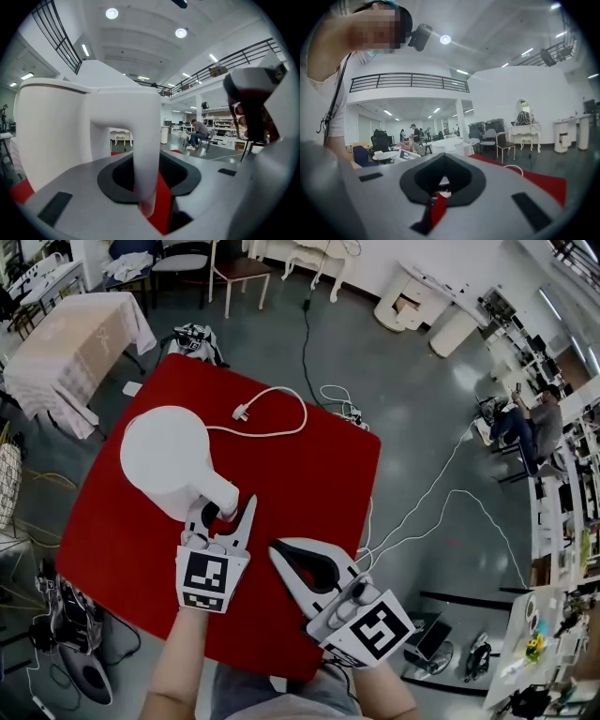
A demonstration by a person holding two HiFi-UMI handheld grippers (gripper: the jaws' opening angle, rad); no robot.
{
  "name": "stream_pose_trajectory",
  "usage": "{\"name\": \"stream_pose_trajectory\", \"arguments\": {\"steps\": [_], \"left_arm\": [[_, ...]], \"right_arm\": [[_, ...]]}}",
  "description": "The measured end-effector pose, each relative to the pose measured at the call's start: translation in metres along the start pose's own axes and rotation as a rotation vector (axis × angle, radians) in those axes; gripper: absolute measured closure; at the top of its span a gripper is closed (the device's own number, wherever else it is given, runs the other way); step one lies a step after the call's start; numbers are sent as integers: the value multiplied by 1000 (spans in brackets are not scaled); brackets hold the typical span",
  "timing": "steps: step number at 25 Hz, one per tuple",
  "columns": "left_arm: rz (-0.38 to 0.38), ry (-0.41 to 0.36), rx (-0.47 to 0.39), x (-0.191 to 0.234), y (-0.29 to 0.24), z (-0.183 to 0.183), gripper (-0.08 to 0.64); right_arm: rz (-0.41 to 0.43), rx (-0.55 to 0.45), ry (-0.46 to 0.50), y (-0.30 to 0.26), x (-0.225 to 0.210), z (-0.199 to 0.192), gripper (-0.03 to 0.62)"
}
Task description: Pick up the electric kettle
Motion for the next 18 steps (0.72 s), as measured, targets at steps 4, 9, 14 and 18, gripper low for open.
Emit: {"name": "stream_pose_trajectory", "arguments": {"steps": [4, 9, 14, 18], "left_arm": [[8, 7, -22, -3, -10, 5, 439], [28, -3, -47, -1, -12, 9, 440], [77, -38, -63, 4, -10, 10, 515], [71, -86, -69, 2, -10, 10, 523]], "right_arm": [[-14, 5, 7, 5, -7, -3, 587], [-20, 10, 5, 8, -10, -6, 586], [-23, 11, 6, 11, -10, -8, 586], [-29, 10, 5, 14, -12, -9, 586]]}}
Point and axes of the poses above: the fingertips, and each gripper's own axes: y backward along the fingers, x to its left, z out of its top, the point moved 2 cm from there along y, backward along the fingers, and after that the axes turned 11 degrees about y, right-handed, at the moved point
